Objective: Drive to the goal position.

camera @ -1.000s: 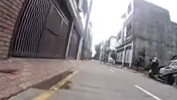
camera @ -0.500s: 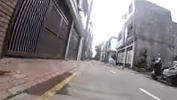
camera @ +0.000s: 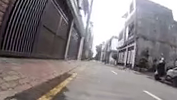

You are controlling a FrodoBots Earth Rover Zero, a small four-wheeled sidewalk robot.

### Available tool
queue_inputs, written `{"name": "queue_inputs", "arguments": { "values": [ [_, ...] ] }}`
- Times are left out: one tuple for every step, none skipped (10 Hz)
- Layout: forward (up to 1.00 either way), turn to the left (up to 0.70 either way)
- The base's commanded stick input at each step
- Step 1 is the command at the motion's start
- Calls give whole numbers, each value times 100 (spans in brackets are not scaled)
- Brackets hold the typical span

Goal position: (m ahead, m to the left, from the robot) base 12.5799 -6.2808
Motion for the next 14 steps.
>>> {"name": "queue_inputs", "arguments": {
  "values": [
    [50,0],
    [50,0],
    [50,0],
    [50,0],
    [50,0],
    [50,0],
    [50,0],
    [50,0],
    [50,0],
    [50,0],
    [50,0],
    [50,0],
    [50,0],
    [50,0]
  ]
}}
